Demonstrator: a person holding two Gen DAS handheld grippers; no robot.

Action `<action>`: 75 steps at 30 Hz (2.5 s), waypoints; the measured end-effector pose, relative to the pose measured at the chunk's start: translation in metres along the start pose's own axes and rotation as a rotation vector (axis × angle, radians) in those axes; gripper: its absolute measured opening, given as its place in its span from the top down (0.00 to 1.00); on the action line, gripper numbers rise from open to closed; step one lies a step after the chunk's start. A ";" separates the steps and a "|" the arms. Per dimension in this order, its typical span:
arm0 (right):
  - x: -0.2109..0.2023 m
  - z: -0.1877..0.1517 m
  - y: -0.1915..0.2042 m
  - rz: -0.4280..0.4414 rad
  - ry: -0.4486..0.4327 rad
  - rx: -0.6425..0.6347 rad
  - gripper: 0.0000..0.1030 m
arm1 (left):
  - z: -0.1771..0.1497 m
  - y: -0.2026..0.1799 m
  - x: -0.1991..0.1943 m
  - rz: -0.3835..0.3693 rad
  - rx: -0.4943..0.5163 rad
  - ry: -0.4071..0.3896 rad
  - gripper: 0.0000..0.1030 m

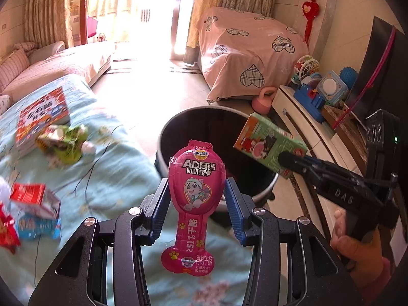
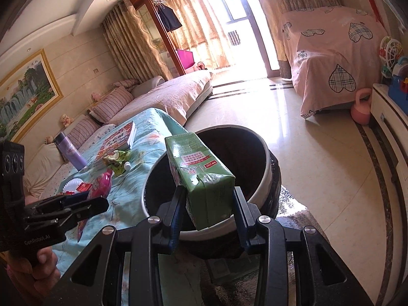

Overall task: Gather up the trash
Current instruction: 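Carry the pink candy pack with the left tool while the right tool carries the green carton over the bin, then open the left tool over the bin while the right tool opens to drop the green carton, then move both open tools back over the red items on the bed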

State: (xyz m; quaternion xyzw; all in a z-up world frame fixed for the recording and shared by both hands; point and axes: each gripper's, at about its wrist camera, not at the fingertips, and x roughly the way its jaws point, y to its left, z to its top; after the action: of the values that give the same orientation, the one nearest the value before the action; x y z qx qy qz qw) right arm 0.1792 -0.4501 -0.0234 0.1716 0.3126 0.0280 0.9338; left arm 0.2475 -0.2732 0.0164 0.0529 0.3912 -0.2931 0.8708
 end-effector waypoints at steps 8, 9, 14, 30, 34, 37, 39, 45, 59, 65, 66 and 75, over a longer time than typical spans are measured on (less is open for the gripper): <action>0.010 0.015 -0.005 -0.033 0.013 -0.024 0.64 | 0.019 -0.004 0.031 -0.005 0.003 0.037 0.59; 0.012 0.017 -0.005 -0.041 0.016 -0.028 0.64 | 0.019 -0.005 0.034 -0.004 0.004 0.041 0.59; 0.021 0.021 -0.006 -0.052 0.039 -0.040 0.64 | 0.023 -0.005 0.046 -0.013 -0.004 0.063 0.58; 0.032 0.023 -0.014 -0.047 0.052 -0.004 0.52 | 0.014 0.014 0.043 -0.027 -0.081 0.061 0.27; 0.024 0.017 -0.011 -0.019 0.035 0.021 0.37 | -0.005 0.030 0.024 -0.019 -0.119 0.042 0.27; 0.016 0.010 -0.001 0.016 0.020 0.039 0.20 | -0.025 0.048 0.010 0.004 -0.159 0.034 0.27; 0.011 0.005 0.007 0.043 0.006 0.058 0.14 | -0.041 0.061 -0.003 0.037 -0.202 0.018 0.27; 0.007 -0.012 0.045 0.119 0.009 0.040 0.06 | -0.081 0.096 -0.033 0.090 -0.293 0.005 0.27; 0.047 -0.054 0.142 0.254 0.138 -0.140 0.06 | -0.146 0.168 -0.091 0.211 -0.446 -0.022 0.27; 0.060 -0.062 0.173 0.299 0.178 -0.206 0.06 | -0.162 0.188 -0.102 0.247 -0.495 -0.022 0.27; 0.063 -0.063 0.177 0.297 0.182 -0.219 0.06 | -0.164 0.192 -0.104 0.250 -0.505 -0.024 0.27; 0.101 -0.059 0.208 0.327 0.255 -0.282 0.06 | -0.163 0.222 -0.115 0.293 -0.555 -0.039 0.27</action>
State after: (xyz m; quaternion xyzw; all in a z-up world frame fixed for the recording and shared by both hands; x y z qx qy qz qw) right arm 0.2364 -0.2205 -0.0553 0.0829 0.3889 0.2438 0.8846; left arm 0.2044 0.0160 -0.0445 -0.1365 0.4279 -0.0478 0.8922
